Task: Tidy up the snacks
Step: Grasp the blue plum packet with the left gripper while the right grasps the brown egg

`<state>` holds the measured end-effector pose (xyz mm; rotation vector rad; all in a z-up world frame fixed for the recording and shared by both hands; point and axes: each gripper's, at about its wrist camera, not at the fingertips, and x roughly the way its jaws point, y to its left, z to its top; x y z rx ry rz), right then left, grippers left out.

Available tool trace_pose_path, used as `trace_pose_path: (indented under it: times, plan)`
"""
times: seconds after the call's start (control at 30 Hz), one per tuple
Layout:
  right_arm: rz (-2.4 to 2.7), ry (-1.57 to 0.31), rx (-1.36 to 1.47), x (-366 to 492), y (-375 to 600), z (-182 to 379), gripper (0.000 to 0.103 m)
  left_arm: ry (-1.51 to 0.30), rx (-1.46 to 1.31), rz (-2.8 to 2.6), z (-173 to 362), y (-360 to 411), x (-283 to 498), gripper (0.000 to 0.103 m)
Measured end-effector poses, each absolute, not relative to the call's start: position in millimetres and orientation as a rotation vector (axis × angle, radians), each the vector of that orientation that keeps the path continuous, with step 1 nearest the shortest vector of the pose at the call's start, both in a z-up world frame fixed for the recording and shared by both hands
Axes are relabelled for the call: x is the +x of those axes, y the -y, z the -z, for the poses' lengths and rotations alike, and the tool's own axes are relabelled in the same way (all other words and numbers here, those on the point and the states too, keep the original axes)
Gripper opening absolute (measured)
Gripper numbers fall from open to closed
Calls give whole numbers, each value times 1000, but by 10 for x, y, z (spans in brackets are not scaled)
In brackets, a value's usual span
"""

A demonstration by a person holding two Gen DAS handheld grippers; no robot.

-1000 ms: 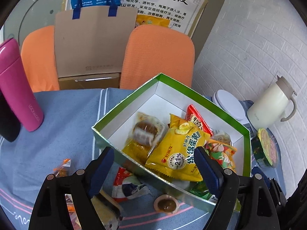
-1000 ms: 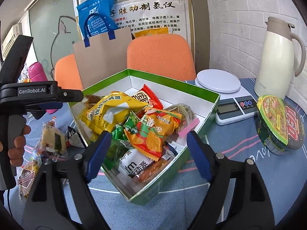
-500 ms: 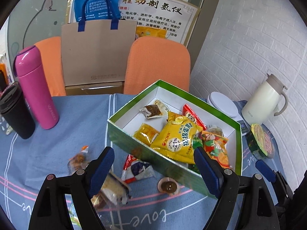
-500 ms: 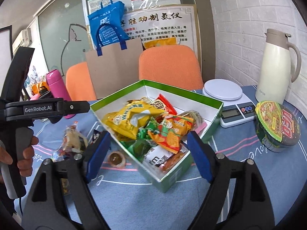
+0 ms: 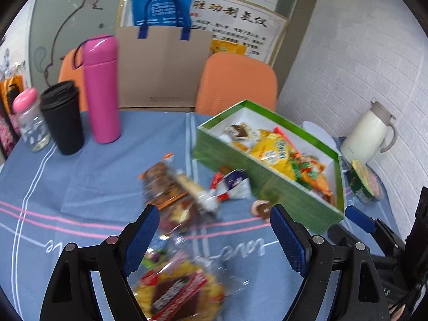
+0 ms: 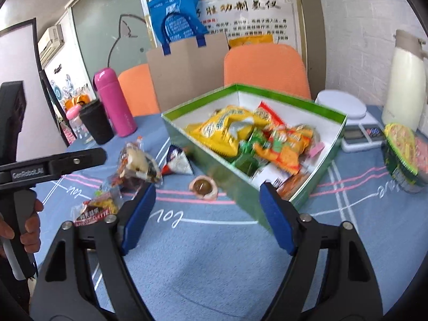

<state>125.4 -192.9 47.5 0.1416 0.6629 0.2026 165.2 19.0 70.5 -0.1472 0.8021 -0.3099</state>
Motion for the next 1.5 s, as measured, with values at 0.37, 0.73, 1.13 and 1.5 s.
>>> trace_pose_path:
  times: [0.37, 0.73, 1.13, 1.5]
  plan:
    - [-228, -828, 67, 1726, 1518, -100, 52, -826, -244, 240, -375, -994, 1398, 86]
    - [-177, -877, -7, 2099, 1423, 101, 42, -846, -194, 308, -291, -1018, 1343, 80]
    - [-270, -891, 74, 1694, 1559, 47, 38, -981, -216, 368, 24, -714, 2024, 62]
    - [-275, -896, 116, 1658, 1623, 75, 38, -1000, -74, 360, 55, -569, 1927, 37]
